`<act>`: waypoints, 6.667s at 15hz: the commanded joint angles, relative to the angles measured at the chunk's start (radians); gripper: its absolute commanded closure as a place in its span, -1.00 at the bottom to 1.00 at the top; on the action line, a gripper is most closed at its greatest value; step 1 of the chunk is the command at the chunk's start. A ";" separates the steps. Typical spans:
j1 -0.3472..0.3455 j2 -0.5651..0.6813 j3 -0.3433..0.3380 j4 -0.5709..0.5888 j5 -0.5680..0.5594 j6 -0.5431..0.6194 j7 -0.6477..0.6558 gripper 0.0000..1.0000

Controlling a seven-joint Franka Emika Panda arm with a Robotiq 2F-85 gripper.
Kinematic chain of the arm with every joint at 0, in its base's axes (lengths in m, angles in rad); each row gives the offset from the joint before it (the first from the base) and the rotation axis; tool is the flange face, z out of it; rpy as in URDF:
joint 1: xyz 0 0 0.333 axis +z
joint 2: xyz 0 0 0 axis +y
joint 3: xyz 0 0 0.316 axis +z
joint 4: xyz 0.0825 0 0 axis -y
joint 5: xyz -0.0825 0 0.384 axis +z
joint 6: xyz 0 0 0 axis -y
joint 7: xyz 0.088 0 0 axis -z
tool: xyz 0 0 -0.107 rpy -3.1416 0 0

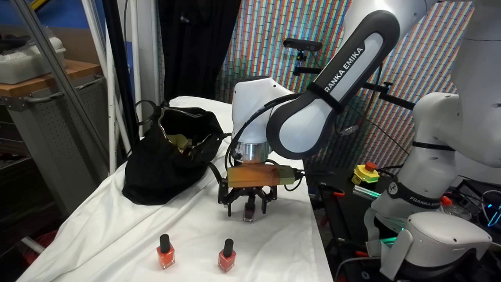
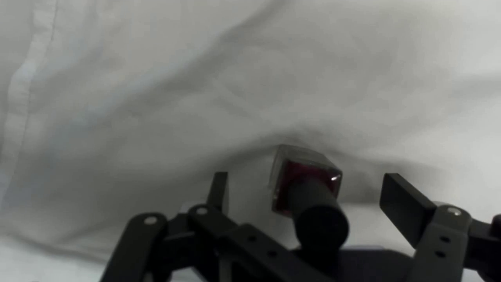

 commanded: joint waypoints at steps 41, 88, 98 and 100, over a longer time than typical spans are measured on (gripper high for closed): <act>0.047 -0.044 -0.002 -0.037 -0.048 -0.007 0.140 -1.00; -0.088 0.128 -0.122 0.650 -0.478 -0.337 -0.295 0.67; -0.039 0.224 -0.168 0.780 -0.479 -0.385 -0.317 -0.96; -0.030 0.200 -0.168 0.752 -0.480 -0.384 -0.314 -1.00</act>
